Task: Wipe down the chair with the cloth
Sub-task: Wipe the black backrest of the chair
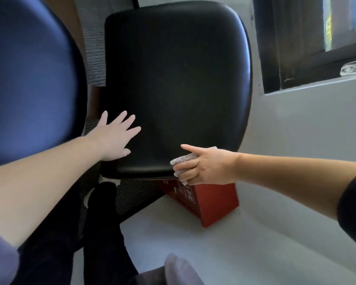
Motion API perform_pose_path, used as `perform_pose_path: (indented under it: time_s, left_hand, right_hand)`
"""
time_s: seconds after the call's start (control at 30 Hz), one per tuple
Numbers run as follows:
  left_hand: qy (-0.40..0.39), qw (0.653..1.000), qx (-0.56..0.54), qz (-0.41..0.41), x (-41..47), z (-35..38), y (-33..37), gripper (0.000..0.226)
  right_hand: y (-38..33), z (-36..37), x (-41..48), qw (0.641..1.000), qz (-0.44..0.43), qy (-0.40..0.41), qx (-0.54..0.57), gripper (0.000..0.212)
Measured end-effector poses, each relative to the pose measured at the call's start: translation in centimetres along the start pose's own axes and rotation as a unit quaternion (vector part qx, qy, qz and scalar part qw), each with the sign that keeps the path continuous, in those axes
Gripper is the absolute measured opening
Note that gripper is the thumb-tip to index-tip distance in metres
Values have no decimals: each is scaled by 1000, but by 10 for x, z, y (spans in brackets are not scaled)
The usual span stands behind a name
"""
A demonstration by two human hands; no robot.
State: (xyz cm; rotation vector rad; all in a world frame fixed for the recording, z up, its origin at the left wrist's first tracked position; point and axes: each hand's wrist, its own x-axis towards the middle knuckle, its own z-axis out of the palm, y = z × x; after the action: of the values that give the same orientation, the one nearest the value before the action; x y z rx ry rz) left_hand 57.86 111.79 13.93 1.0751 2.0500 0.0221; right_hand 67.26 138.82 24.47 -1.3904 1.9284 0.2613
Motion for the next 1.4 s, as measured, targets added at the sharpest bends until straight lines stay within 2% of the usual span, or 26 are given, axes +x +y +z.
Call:
perform_pose_path:
  time_s: [0.13,0.2,0.27,0.33,0.47,0.53,0.73,0.97,1.4]
  left_hand:
    - [16,1000,9,3,1,-20,16,75]
    - [24,1000,13,5,2,-28,26,75]
    - [28,1000,10,7,4,-34,36,74]
    - [32,999,1,9,7,-39,46,74]
    - [51,997,-52,9,17,-46,63,75]
    - [60,995,-79,11,23,-49,69,77]
    - [100,979,-176,31,40,-70,81,88]
    - [118,954,-275,30,64,-92,74,100]
    - [106,940,-325,-14,100,-102,52,127]
  right_hand:
    - [-4,-5,-49,999,9,-14,-43,36]
    - [2,-5,-72,993,1,-3,-120,51]
    - [8,-7,-91,992,21,-6,-122,69]
    - [8,-5,-105,989,60,7,-136,77]
    - [10,0,-113,959,265,80,-69,68]
    - [18,0,-110,942,316,105,-38,58]
    - [47,0,-93,922,356,149,23,50]
    - [89,-13,-70,901,391,189,14,48]
    - [218,-68,-20,854,499,144,2,56]
